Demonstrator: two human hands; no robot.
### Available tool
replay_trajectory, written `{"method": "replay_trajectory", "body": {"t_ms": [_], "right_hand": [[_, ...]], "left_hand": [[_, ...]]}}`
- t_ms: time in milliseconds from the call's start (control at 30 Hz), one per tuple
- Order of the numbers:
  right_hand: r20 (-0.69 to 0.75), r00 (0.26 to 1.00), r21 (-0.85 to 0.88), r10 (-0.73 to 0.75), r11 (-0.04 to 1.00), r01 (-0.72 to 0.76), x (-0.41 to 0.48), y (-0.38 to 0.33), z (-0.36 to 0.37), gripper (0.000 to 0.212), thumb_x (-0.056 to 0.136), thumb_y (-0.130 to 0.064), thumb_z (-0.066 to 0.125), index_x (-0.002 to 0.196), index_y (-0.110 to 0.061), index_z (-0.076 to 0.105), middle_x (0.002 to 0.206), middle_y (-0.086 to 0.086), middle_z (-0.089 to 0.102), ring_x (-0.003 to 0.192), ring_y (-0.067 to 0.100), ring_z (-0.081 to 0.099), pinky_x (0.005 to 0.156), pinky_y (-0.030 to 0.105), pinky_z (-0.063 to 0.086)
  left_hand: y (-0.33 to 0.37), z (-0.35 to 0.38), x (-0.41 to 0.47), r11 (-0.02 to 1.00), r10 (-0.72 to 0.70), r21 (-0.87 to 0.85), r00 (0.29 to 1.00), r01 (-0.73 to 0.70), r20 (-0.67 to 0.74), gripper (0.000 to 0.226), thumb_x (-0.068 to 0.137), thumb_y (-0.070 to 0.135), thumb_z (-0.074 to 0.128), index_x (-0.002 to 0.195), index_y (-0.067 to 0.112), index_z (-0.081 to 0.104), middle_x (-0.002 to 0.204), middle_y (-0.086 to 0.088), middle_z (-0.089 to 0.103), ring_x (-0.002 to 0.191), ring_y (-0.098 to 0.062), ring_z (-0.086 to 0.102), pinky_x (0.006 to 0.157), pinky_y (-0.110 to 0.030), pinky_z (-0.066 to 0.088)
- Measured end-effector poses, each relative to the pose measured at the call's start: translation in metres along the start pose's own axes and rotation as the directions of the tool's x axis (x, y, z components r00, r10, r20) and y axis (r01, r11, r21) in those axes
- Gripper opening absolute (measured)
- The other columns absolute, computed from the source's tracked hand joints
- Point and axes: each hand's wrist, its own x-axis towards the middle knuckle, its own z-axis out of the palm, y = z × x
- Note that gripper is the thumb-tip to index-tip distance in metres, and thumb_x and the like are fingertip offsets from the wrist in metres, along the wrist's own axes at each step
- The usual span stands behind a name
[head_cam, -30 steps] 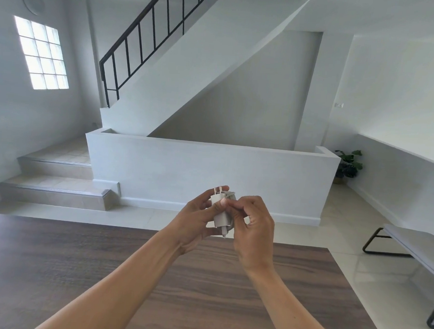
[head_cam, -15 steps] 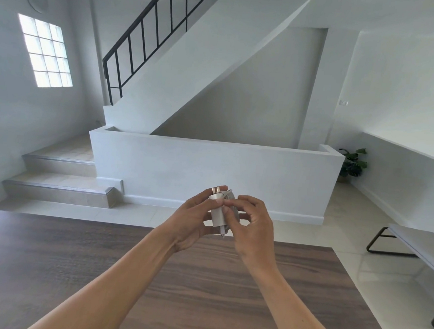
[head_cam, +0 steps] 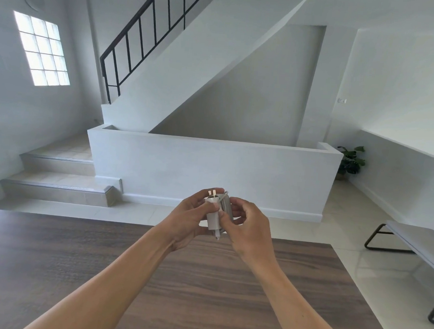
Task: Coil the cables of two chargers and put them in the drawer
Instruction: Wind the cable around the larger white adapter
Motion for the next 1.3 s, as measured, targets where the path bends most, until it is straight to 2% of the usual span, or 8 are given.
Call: {"method": "replay_trajectory", "body": {"t_ms": [233,433,633,800,900,1000,1133,1300], "right_hand": [[0.012,1.000,-0.019,0.006,1.000,-0.006,0.000,-0.006,0.006,0.038,0.080,-0.025,0.067,0.117,-0.024,0.058,0.098,-0.009,0.062,0.081,0.001,0.059,0.063,0.011,0.044],[-0.014,1.000,0.025,0.004,1.000,-0.003,0.000,-0.010,0.012,0.036,0.079,-0.022,0.069,0.112,-0.023,0.056,0.094,-0.010,0.061,0.082,-0.010,0.054,0.065,0.007,0.044],[0.046,0.998,0.092,-0.042,0.995,0.038,-0.004,-0.003,0.013,0.030,0.088,-0.019,0.064,0.116,-0.029,0.058,0.107,-0.008,0.062,0.089,0.004,0.060,0.070,0.009,0.046],[0.119,0.992,0.191,0.031,0.980,-0.053,-0.001,0.007,0.007,0.024,0.094,-0.023,0.059,0.117,-0.028,0.062,0.102,-0.007,0.069,0.090,0.006,0.065,0.080,0.024,0.054],[0.140,0.990,0.160,0.024,0.986,-0.046,0.003,0.004,0.000,0.032,0.094,-0.027,0.059,0.125,-0.032,0.055,0.093,-0.006,0.064,0.078,0.014,0.065,0.073,0.026,0.056],[0.230,0.973,0.114,-0.028,0.994,0.002,0.008,0.001,-0.010,0.037,0.097,-0.025,0.053,0.131,-0.040,0.050,0.105,-0.006,0.056,0.075,0.023,0.064,0.062,0.019,0.053],[0.304,0.948,0.052,-0.095,0.995,0.083,0.017,0.000,-0.019,0.029,0.099,-0.023,0.051,0.121,-0.038,0.062,0.110,-0.005,0.052,0.070,0.019,0.062,0.063,0.019,0.054],[0.252,0.959,0.068,-0.126,0.991,0.112,0.023,0.002,-0.025,0.020,0.095,-0.015,0.058,0.093,-0.029,0.072,0.096,-0.009,0.060,0.057,0.008,0.057,0.062,0.024,0.054]], "left_hand": [[0.003,-0.002,-0.005,0.999,0.028,0.046,1.000,-0.027,-0.008,0.036,0.092,-0.004,0.054,0.121,0.016,0.063,0.125,-0.022,0.062,0.098,-0.029,0.067,0.076,-0.045,0.058],[0.007,0.000,-0.005,0.996,0.045,0.080,0.998,-0.041,-0.049,0.039,0.075,0.006,0.061,0.110,0.021,0.067,0.127,-0.024,0.058,0.091,-0.028,0.068,0.072,-0.043,0.057],[0.004,-0.010,-0.006,0.996,0.034,0.083,0.998,-0.028,-0.061,0.039,0.076,0.006,0.063,0.112,0.020,0.065,0.130,-0.026,0.055,0.102,-0.042,0.065,0.080,-0.055,0.057],[0.006,-0.017,-0.009,0.996,0.004,0.092,1.000,-0.006,0.015,0.033,0.090,0.003,0.063,0.119,0.017,0.062,0.115,-0.015,0.062,0.093,-0.029,0.068,0.085,-0.060,0.052],[0.005,-0.016,-0.010,0.998,-0.030,0.062,0.999,0.028,0.043,0.031,0.088,0.011,0.062,0.117,0.020,0.065,0.119,-0.011,0.065,0.098,-0.027,0.067,0.083,-0.054,0.054],[0.005,-0.017,-0.010,0.995,-0.054,0.090,0.998,0.050,0.034,0.035,0.086,0.016,0.059,0.120,0.019,0.063,0.118,-0.011,0.064,0.098,-0.029,0.068,0.076,-0.045,0.056],[0.005,-0.016,-0.011,0.989,-0.084,0.131,0.995,0.075,0.060,0.039,0.084,0.020,0.061,0.122,0.014,0.061,0.113,-0.014,0.067,0.097,-0.032,0.068,0.064,-0.038,0.055],[0.005,-0.013,-0.010,0.982,-0.088,0.173,0.991,0.070,0.099,0.026,0.084,0.021,0.063,0.110,0.018,0.069,0.108,-0.010,0.070,0.096,-0.028,0.068,0.079,-0.047,0.049]]}}
